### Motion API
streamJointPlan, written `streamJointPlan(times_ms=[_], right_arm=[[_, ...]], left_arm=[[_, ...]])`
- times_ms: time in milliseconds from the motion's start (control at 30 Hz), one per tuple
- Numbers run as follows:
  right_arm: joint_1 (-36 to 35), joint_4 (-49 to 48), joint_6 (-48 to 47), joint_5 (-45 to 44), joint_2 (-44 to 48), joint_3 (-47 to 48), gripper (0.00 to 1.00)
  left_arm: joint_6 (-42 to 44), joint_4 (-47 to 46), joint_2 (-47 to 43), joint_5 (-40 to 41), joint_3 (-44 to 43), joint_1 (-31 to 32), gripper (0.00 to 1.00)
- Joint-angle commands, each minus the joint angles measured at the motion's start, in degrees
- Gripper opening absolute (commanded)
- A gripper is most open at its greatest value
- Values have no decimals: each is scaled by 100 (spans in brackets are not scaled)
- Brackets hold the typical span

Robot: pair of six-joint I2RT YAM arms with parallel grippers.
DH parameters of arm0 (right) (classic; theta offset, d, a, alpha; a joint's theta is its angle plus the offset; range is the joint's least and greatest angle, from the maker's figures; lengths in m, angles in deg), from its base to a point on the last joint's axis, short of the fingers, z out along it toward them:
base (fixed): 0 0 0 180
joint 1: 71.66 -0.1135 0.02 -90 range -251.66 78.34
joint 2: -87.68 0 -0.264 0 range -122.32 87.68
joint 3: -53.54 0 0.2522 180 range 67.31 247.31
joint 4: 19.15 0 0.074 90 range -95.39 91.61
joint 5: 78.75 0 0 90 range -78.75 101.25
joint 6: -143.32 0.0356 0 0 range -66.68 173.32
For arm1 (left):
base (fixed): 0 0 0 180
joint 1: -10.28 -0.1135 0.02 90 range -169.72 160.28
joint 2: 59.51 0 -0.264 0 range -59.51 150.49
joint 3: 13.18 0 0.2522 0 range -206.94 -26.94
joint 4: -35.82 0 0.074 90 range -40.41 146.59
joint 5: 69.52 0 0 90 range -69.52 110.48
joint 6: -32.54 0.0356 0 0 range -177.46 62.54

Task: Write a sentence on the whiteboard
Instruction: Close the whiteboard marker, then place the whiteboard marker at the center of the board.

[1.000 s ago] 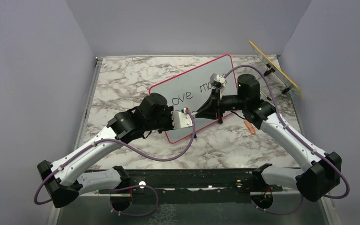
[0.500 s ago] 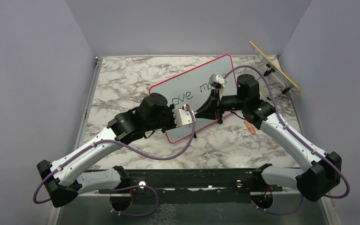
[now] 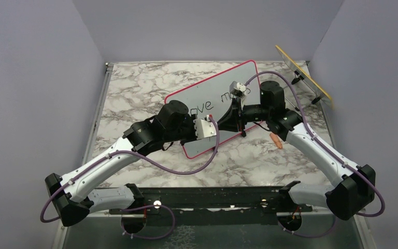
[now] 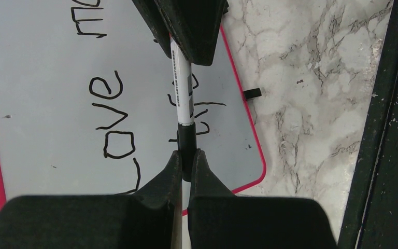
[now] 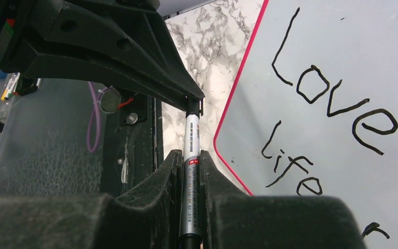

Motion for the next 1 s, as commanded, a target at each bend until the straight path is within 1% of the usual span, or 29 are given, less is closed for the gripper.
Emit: streamJointPlan(times_ms=[0,300,500,633,733,933,967], right_arm=[[-188,308,49,-14,-177,172,1],[-367,595,268,-464,-334,326,1],[-366,908,644,-680,-444,506,1],[-372,1179,731,-704,-562,643,1],[-370,1078,829,-764,-461,569,1],[-351,1046,773,-1584,-240,279,1],[-338,994,792,-1723,-174,185,1]], left_arm=[[142,-962,-6,-500,-332,146,0],[325,-1863,56,-120,-216,666,0],[556,-2240,79,384,-92,1066,0],[722,-2486,126,754,24,1292,0],[749,-2517,120,836,103,1316,0],[598,-2408,-130,1372,421,1315,0],[578,-2365,-172,1497,480,1311,1]])
